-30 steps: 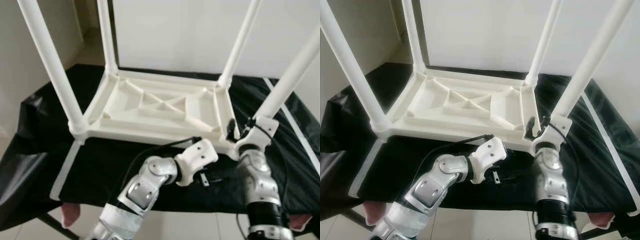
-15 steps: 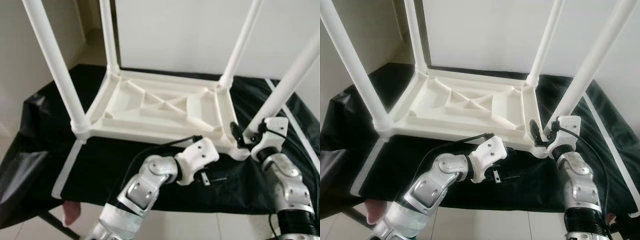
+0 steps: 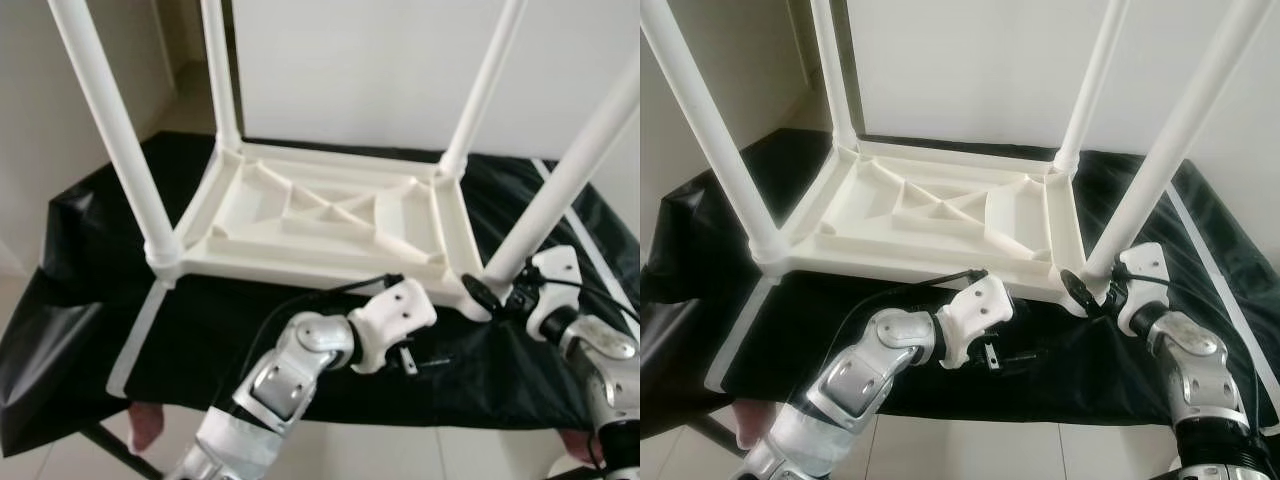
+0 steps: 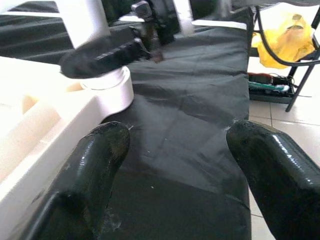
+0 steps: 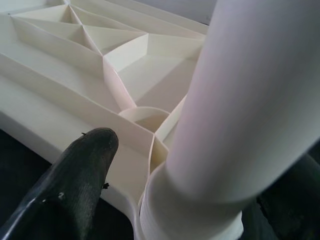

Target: Building children table

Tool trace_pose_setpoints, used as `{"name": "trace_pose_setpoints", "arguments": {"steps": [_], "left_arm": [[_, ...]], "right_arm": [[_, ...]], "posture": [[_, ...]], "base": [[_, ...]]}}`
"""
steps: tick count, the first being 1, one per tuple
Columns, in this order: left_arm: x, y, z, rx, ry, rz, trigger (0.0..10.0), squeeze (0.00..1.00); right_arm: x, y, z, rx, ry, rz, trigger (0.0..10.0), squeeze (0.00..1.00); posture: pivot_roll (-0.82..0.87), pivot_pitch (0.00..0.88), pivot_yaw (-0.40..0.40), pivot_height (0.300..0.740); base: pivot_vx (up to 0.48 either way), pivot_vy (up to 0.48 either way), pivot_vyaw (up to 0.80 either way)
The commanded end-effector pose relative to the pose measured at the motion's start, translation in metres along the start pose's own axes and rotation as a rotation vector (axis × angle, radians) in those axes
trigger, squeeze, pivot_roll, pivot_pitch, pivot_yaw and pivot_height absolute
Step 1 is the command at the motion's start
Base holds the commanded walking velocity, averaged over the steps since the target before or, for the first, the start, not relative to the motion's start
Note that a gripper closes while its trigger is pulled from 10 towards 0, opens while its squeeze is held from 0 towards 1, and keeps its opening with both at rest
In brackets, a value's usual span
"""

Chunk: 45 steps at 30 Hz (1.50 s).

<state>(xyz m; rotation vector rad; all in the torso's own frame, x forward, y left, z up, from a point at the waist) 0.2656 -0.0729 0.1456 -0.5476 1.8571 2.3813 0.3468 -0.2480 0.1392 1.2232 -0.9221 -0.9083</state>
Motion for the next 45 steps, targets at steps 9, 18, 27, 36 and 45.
{"name": "trace_pose_setpoints", "arguments": {"steps": [9, 18, 27, 36, 45], "left_arm": [[0.002, -0.003, -0.001, -0.016, -0.006, 0.015, 10.0, 0.0], [-0.002, -0.002, 0.002, -0.016, 0.014, 0.012, 10.0, 0.0], [-0.003, -0.001, 0.003, -0.016, 0.021, 0.016, 10.0, 0.0], [-0.003, -0.001, 0.004, -0.016, 0.02, 0.017, 10.0, 0.0], [-0.003, 0.0, 0.004, -0.012, 0.018, 0.016, 10.0, 0.0]], "right_arm": [[0.002, 0.001, -0.012, -0.013, 0.038, 0.044, 10.0, 0.0], [0.016, -0.011, -0.018, -0.056, -0.011, 0.033, 0.0, 0.0], [0.02, -0.025, -0.014, -0.075, -0.039, -0.028, 0.0, 0.0], [0.023, -0.029, -0.012, -0.043, -0.079, -0.093, 10.0, 0.0], [0.027, -0.038, -0.014, -0.043, -0.14, -0.27, 10.0, 0.0]], "posture": [[-0.02, 0.0, -0.022, 0.74], [-0.01, 0.0, -0.027, 0.74], [-0.01, 0.0, -0.025, 0.74], [-0.01, 0.0, -0.022, 0.74], [-0.01, 0.0, -0.01, 0.74]], "base": [[0.0, 0.0, 0.0], [0.0, 0.0, 0.0], [0.0, 0.0, 0.0], [0.0, 0.0, 0.0], [0.0, 0.0, 0.0]]}}
Point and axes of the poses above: a point about 5 cm out from each wrist's last joint towards the gripper, its own z axis pointing back from the gripper into the wrist, its own y axis along the axis of the wrist's last joint, x = y × z, the point moved 5 cm from there along -z, pointing out of the wrist towards the gripper, and after that the axes turned 7 degrees about -z, right-handed, at the moved point
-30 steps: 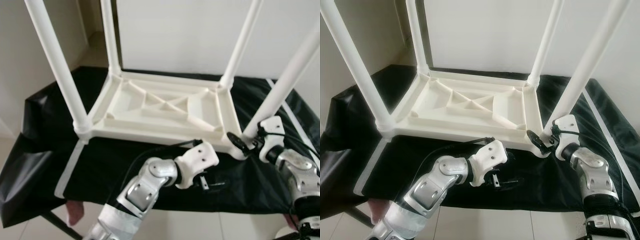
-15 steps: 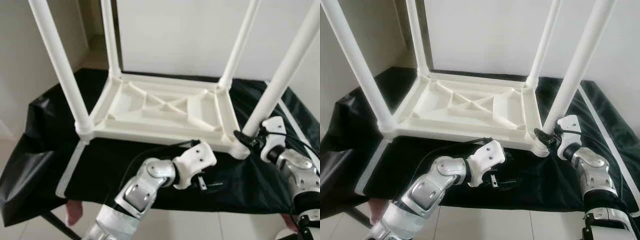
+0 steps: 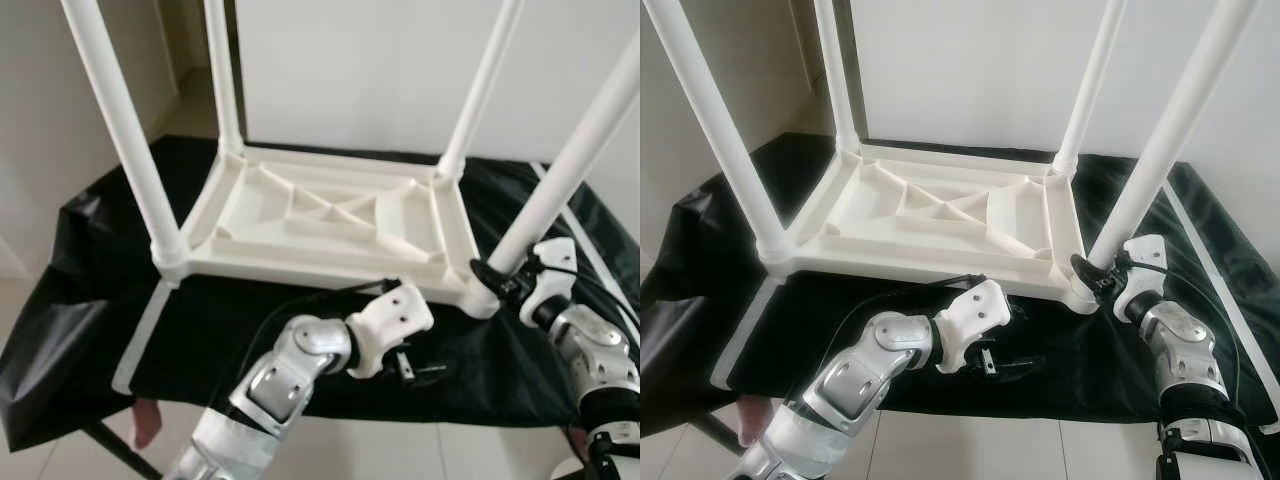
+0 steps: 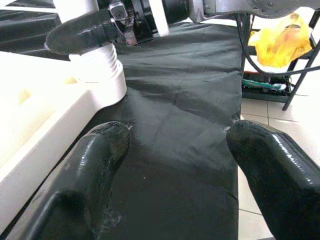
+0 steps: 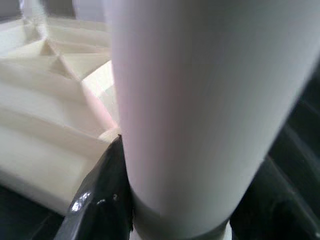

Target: Building children table

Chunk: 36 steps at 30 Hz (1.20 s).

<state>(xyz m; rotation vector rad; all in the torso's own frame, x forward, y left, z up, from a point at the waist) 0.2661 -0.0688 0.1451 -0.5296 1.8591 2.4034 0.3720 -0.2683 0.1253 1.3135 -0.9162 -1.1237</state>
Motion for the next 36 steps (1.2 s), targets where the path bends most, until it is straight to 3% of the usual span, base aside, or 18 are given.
{"name": "trace_pose_setpoints", "arguments": {"steps": [1, 7, 15, 19, 26, 32, 36], "left_arm": [[-0.002, 0.002, 0.0, -0.001, 0.02, -0.004, 10.0, 0.0], [-0.003, 0.003, 0.0, 0.0, 0.019, -0.005, 10.0, 0.0], [-0.003, 0.003, 0.001, 0.0, 0.025, -0.001, 10.0, 0.0], [-0.002, 0.003, 0.002, -0.001, 0.028, 0.0, 10.0, 0.0], [0.0, 0.003, 0.001, 0.003, 0.028, 0.004, 10.0, 0.0], [0.001, 0.004, -0.001, 0.007, 0.026, 0.004, 10.0, 0.0], [0.003, 0.004, -0.001, 0.01, 0.024, 0.007, 10.0, 0.0]], "right_arm": [[0.007, -0.022, 0.002, -0.073, -0.06, -0.097, 10.0, 0.0], [0.01, -0.024, -0.003, -0.093, -0.112, -0.141, 10.0, 0.0], [0.007, -0.024, -0.007, -0.087, -0.146, -0.107, 10.0, 0.0], [0.006, -0.021, -0.008, -0.045, -0.221, -0.085, 10.0, 0.0], [0.0, -0.012, -0.009, 0.037, -0.352, -0.139, 10.0, 0.0], [-0.022, -0.01, -0.013, 0.111, -0.539, -0.201, 10.0, 0.0], [-0.037, -0.017, -0.012, 0.126, -0.738, -0.289, 10.0, 0.0]], "posture": [[-0.01, 0.0, -0.011, 0.74], [-0.01, 0.0, -0.01, 0.74], [0.0, 0.0, -0.02, 0.74], [0.0, 0.0, -0.029, 0.74], [0.0, 0.0, -0.038, 0.74], [0.0, 0.0, -0.046, 0.74], [0.0, 0.0, -0.044, 0.74]], "base": [[0.0, 0.0, 0.0], [0.0, 0.0, 0.0], [0.0, 0.0, 0.0], [0.0, 0.0, 0.0], [0.0, 0.0, 0.0], [0.0, 0.0, 0.0], [0.0, 0.0, 0.0]]}}
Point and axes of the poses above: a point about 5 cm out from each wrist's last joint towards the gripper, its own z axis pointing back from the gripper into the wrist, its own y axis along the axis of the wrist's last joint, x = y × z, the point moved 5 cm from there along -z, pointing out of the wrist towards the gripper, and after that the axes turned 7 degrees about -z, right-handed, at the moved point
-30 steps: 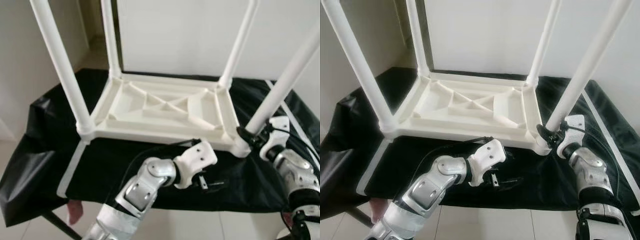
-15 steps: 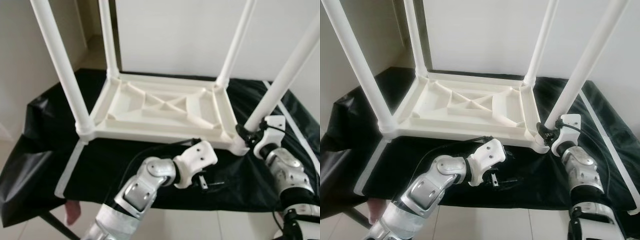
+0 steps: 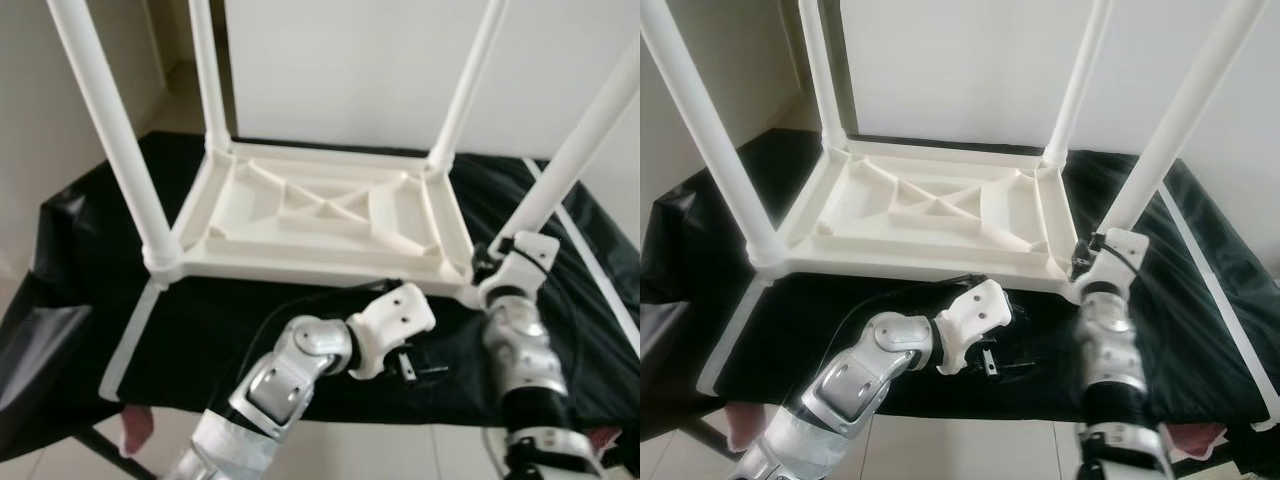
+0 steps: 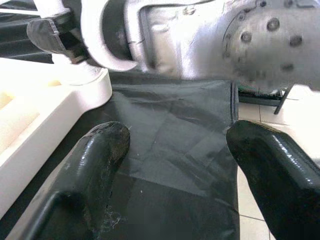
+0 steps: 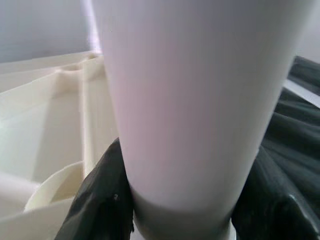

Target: Building children table

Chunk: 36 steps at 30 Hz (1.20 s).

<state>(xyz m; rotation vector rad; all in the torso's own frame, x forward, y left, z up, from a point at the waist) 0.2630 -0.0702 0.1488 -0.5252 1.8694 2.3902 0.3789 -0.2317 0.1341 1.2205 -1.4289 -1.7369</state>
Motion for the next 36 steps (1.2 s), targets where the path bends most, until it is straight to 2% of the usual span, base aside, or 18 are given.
{"name": "trace_pose_setpoints", "arguments": {"steps": [1, 6, 7, 10, 11, 16, 18, 20, 26, 27, 28, 29, 30, 31, 36], "left_arm": [[0.001, 0.0, -0.001, -0.001, 0.027, 0.008, 10.0, 0.0], [0.002, 0.0, -0.002, -0.001, 0.026, 0.01, 10.0, 0.0], [0.002, -0.001, -0.002, -0.002, 0.025, 0.011, 10.0, 0.0], [0.002, -0.001, -0.002, -0.003, 0.024, 0.01, 10.0, 0.0], [0.002, 0.0, -0.002, -0.002, 0.026, 0.009, 10.0, 0.0], [0.001, 0.0, -0.002, -0.003, 0.028, 0.008, 10.0, 0.0], [0.001, 0.0, -0.002, -0.002, 0.031, 0.01, 10.0, 0.0], [0.001, 0.0, -0.002, -0.002, 0.032, 0.011, 10.0, 0.0], [0.0, 0.0, -0.001, 0.001, 0.039, 0.015, 10.0, 0.0], [0.0, 0.0, -0.001, 0.0, 0.041, 0.016, 10.0, 0.0], [0.0, 0.0, -0.001, 0.0, 0.041, 0.016, 10.0, 0.0], [-0.001, 0.0, -0.001, -0.001, 0.044, 0.015, 10.0, 0.0], [-0.001, 0.0, -0.001, -0.001, 0.044, 0.015, 10.0, 0.0], [-0.002, 0.0, 0.0, -0.004, 0.049, 0.014, 10.0, 0.0], [-0.004, 0.0, 0.001, -0.006, 0.055, 0.014, 10.0, 0.0]], "right_arm": [[0.006, -0.022, 0.006, -0.082, -0.074, -0.038, 10.0, 0.0], [-0.002, -0.022, 0.013, -0.072, -0.116, -0.062, 10.0, 0.0], [-0.009, -0.022, 0.016, -0.072, -0.09, -0.072, 10.0, 0.0], [-0.014, -0.019, 0.018, -0.061, -0.063, -0.068, 10.0, 0.0], [-0.014, -0.015, 0.018, -0.044, -0.033, -0.063, 10.0, 1.0], [-0.01, -0.005, 0.016, -0.006, 0.009, -0.042, 10.0, 1.0], [-0.007, -0.002, 0.016, 0.015, 0.041, 0.015, 10.0, 1.0], [-0.007, -0.001, 0.016, 0.019, 0.057, 0.026, 10.0, 1.0], [0.003, -0.004, 0.014, -0.014, 0.141, 0.052, 10.0, 1.0], [0.007, -0.001, 0.013, -0.004, 0.158, 0.072, 10.0, 0.84], [0.01, 0.002, 0.013, 0.003, 0.17, 0.083, 10.0, 0.84], [0.018, 0.001, 0.012, -0.011, 0.169, 0.102, 10.0, 0.0], [0.018, 0.001, 0.012, -0.011, 0.169, 0.102, 10.0, 0.0], [0.026, 0.0, 0.011, -0.047, 0.235, 0.13, 10.0, 0.0], [0.028, 0.001, 0.013, -0.082, 0.378, 0.168, 10.0, 0.0]], "posture": [[0.0, 0.0, -0.044, 0.74], [0.0, 0.0, -0.044, 0.74], [0.0, 0.0, -0.042, 0.74], [0.0, 0.0, -0.042, 0.74], [0.0, 0.0, -0.044, 0.74], [0.0, 0.0, -0.047, 0.74], [0.0, 0.0, -0.049, 0.74], [0.0, 0.0, -0.049, 0.74], [0.0, 0.0, -0.054, 0.74], [0.0, 0.0, -0.054, 0.74], [0.0, 0.0, -0.054, 0.74], [0.0, 0.0, -0.054, 0.74], [0.0, 0.0, -0.054, 0.74], [0.0, 0.0, -0.05, 0.74], [0.0, 0.0, -0.043, 0.74]], "base": [[0.0, 0.0, 0.0], [0.0, 0.0, 0.0], [0.0, 0.0, 0.0], [0.0, 0.0, 0.0], [0.0, 0.0, 0.0], [0.0, 0.0, 0.0], [0.0, 0.0, 0.0], [0.0, 0.0, 0.0], [0.0, 0.0, 0.0], [0.0, 0.0, 0.0], [0.0, 0.0, 0.0], [0.0, 0.0, 0.0], [0.0, 0.0, 0.0], [0.0, 0.0, 0.0], [0.0, 0.0, 0.0]]}}
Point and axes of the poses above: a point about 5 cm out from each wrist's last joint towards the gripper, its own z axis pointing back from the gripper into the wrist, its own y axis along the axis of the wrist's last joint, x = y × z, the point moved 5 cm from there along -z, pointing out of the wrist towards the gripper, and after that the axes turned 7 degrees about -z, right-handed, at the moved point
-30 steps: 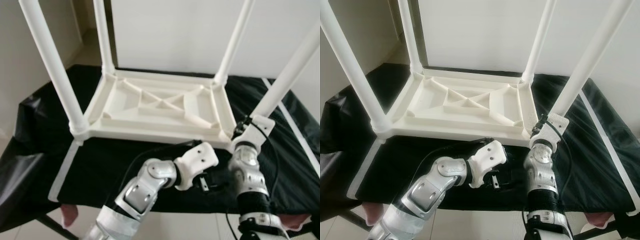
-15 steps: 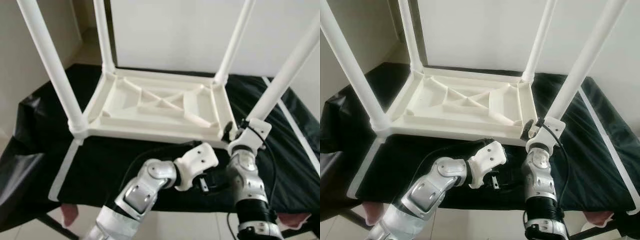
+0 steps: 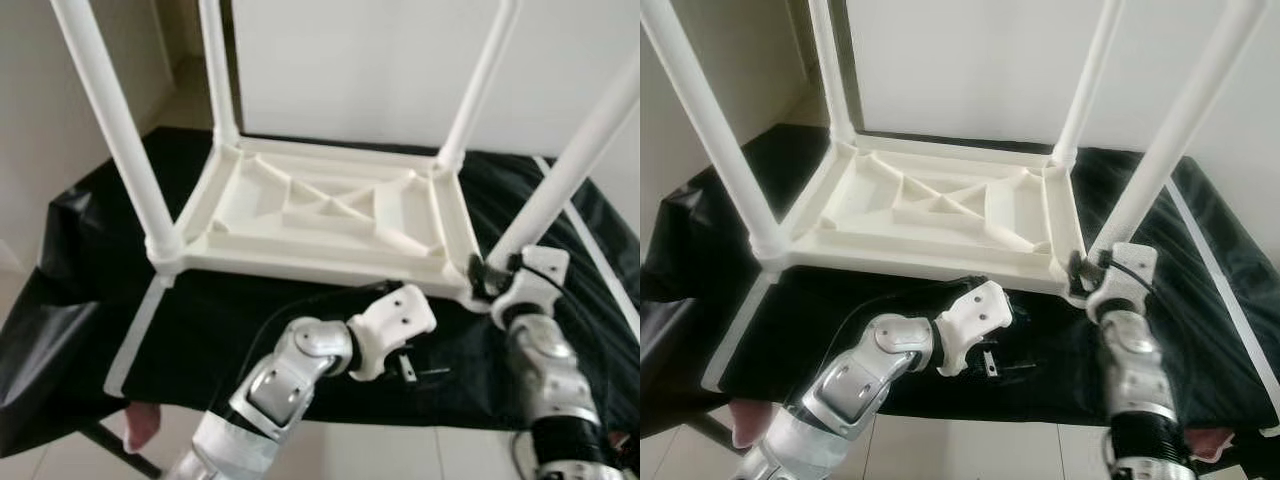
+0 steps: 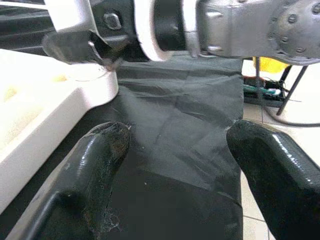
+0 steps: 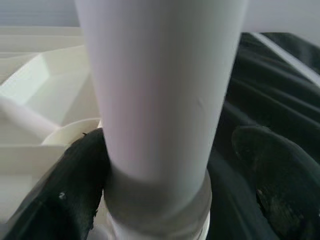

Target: Building children table

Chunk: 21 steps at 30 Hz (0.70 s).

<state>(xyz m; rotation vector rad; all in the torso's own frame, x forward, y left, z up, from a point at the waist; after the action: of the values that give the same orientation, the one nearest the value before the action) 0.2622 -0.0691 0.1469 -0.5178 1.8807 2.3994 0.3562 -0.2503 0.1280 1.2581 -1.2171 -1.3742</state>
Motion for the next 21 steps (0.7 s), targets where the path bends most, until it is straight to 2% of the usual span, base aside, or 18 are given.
{"name": "trace_pose_setpoints", "arguments": {"steps": [1, 6, 7, 11, 16, 18, 21], "left_arm": [[-0.006, 0.002, 0.0, -0.006, 0.052, 0.0, 10.0, 0.0], [-0.006, 0.002, 0.0, -0.005, 0.05, 0.0, 10.0, 0.0], [-0.006, 0.004, -0.002, -0.002, 0.045, -0.005, 10.0, 0.0], [-0.009, 0.005, -0.002, 0.001, 0.047, -0.008, 10.0, 0.0], [-0.009, 0.005, -0.003, 0.001, 0.052, -0.009, 10.0, 0.0], [-0.01, 0.005, -0.002, 0.001, 0.06, -0.007, 10.0, 0.0], [-0.011, 0.005, -0.001, -0.001, 0.066, -0.005, 10.0, 0.0]], "right_arm": [[0.0, 0.002, 0.001, -0.014, 0.105, 0.042, 10.0, 0.0], [-0.002, 0.004, -0.001, -0.022, 0.187, 0.076, 10.0, 0.0], [-0.005, 0.006, -0.004, -0.031, 0.246, 0.108, 10.0, 0.0], [-0.001, 0.004, -0.015, -0.119, 0.352, 0.152, 10.0, 0.0], [-0.004, 0.005, -0.016, -0.134, 0.409, 0.161, 10.0, 0.0], [-0.003, 0.001, -0.017, -0.168, 0.436, 0.182, 10.0, 0.0], [-0.001, -0.008, -0.015, -0.212, 0.461, 0.166, 10.0, 0.0]], "posture": [[0.0, 0.0, -0.043, 0.74], [-0.01, 0.0, -0.033, 0.74], [-0.01, 0.0, -0.031, 0.74], [-0.01, 0.0, -0.031, 0.74], [0.0, 0.0, -0.038, 0.74], [0.0, 0.0, -0.041, 0.74], [0.0, 0.0, -0.045, 0.74]], "base": [[0.0, 0.0, 0.0], [0.0, 0.0, 0.0], [0.0, 0.0, 0.0], [0.0, 0.0, 0.0], [0.0, 0.0, 0.0], [0.0, 0.0, 0.0], [0.0, 0.0, 0.0]]}}
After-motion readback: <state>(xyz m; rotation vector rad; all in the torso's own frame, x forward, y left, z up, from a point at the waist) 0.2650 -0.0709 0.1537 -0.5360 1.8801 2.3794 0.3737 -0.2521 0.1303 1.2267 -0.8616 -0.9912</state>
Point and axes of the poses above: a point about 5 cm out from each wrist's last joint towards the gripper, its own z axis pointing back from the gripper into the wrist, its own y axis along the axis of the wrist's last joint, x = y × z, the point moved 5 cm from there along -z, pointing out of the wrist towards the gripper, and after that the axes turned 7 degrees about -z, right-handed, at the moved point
